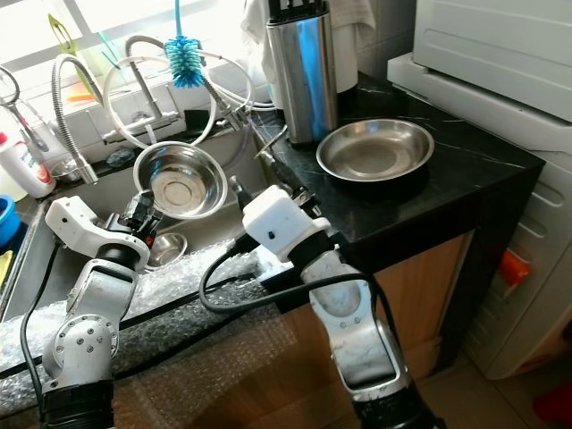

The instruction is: Kitchen organization

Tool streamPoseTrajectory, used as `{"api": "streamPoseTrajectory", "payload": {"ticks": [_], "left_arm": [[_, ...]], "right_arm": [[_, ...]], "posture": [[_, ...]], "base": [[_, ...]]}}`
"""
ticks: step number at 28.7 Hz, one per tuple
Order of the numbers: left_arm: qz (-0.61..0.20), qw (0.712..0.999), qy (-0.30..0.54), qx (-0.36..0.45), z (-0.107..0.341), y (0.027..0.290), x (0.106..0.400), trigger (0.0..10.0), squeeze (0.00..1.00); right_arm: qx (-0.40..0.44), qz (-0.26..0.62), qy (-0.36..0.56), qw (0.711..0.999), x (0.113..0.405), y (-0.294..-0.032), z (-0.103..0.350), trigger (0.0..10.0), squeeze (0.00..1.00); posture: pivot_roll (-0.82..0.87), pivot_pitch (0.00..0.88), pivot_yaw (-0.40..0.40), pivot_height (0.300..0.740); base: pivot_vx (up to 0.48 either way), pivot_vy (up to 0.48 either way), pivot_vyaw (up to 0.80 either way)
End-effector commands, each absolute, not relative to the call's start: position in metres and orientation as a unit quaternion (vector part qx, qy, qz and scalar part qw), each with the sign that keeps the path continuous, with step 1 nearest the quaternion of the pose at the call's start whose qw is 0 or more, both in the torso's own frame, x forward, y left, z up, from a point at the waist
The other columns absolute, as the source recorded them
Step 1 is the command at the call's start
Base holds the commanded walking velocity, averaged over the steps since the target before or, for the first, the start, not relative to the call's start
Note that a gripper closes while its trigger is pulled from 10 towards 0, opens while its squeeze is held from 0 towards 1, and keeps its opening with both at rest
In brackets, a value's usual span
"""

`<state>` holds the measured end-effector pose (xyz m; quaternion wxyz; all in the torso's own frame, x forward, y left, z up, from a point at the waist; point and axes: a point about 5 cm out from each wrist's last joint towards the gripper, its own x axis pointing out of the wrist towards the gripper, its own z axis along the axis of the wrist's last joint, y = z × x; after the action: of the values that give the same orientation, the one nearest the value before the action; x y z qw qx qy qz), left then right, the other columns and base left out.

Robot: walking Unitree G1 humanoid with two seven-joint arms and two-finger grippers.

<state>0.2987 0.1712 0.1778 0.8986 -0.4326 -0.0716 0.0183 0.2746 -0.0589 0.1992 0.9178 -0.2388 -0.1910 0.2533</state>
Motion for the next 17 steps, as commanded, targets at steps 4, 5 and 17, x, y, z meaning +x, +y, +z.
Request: {"api": "streamPoseTrajectory", "payload": {"ticks": [4,5,17], "left_arm": [[0.050,0.896,-0.104,-0.428,0.186,0.183,0.298,10.0,0.00],[0.058,0.910,-0.113,-0.395,0.187,0.186,0.298,10.0,0.00],[0.113,0.964,-0.157,-0.182,0.192,0.223,0.297,10.0,0.00]], "right_arm": [[-0.223,0.252,-0.182,0.924,0.271,-0.056,0.202,10.0,0.00],[-0.206,0.240,-0.176,0.932,0.272,-0.060,0.204,10.0,0.00],[-0.127,0.124,-0.134,0.975,0.257,-0.098,0.194,10.0,0.00]], "posture": [[-0.14,0.000,0.218,0.740],[-0.14,0.000,0.217,0.740],[-0.15,0.000,0.212,0.740]], "base": [[0.000,0.000,0.00],[0.000,0.000,0.00],[0.000,0.000,0.00]]}}
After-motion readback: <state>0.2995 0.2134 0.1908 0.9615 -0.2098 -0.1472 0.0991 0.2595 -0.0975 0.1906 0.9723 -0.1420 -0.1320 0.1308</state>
